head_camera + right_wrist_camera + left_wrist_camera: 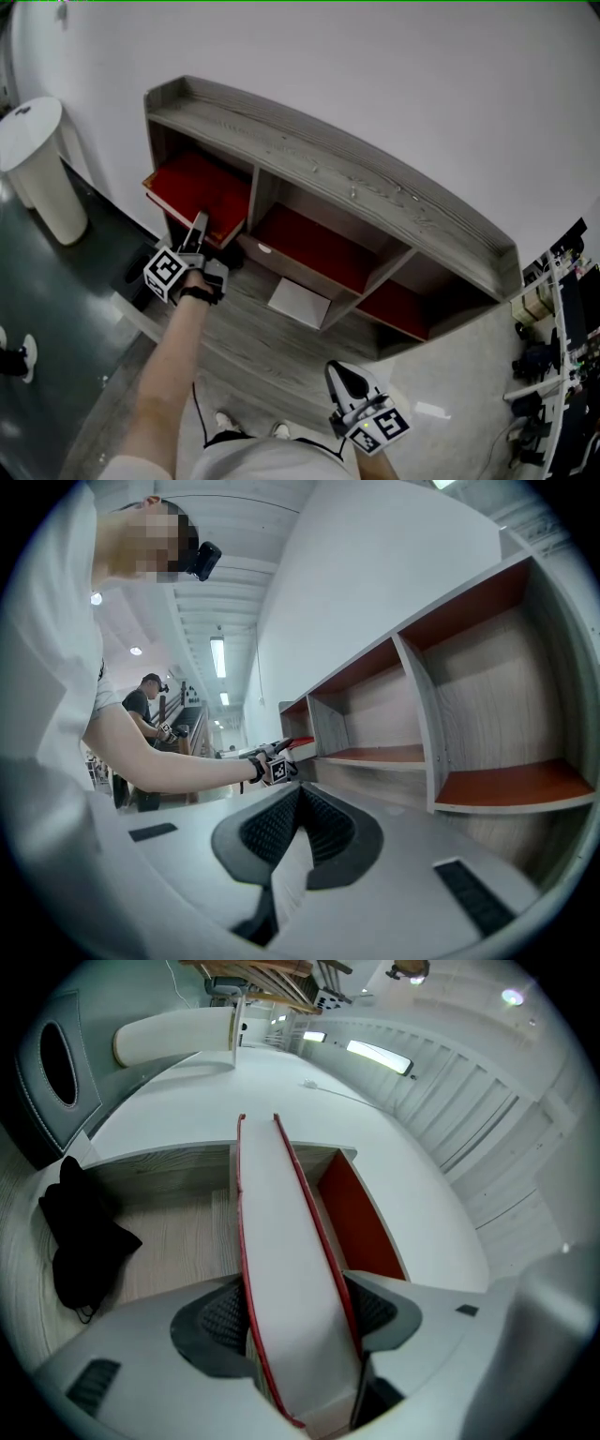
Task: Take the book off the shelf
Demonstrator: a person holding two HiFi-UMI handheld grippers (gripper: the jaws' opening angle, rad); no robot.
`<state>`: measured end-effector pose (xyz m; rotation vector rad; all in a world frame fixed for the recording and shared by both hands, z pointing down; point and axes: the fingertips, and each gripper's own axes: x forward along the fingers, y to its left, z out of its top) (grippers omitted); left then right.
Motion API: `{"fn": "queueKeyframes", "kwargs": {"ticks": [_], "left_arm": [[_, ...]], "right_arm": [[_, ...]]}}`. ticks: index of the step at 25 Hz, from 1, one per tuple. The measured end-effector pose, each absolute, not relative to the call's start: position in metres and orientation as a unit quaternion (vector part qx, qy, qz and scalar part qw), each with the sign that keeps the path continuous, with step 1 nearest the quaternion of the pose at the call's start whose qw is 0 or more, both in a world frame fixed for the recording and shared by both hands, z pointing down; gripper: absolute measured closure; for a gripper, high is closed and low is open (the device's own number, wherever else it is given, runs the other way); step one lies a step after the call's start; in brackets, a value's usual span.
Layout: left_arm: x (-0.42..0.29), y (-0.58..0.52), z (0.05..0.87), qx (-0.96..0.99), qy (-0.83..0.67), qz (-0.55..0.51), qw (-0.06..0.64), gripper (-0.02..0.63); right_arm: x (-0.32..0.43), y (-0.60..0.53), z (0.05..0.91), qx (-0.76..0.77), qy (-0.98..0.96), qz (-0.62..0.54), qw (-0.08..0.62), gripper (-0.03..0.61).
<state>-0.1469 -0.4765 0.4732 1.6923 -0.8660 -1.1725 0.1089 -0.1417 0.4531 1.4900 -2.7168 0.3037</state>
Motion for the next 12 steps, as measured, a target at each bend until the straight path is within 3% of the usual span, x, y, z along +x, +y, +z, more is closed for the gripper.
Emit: {"fn": "queueKeyframes", "kwargs": {"ticks": [12], "left_arm": [[-0.164,-0.459,0.446,0.69,-0.34,-0.49,0.41,0.339]], "right_arm": [[0.108,-0.144,0.456,0.47,-0.877,0.103,-0.006,0.555]]}}
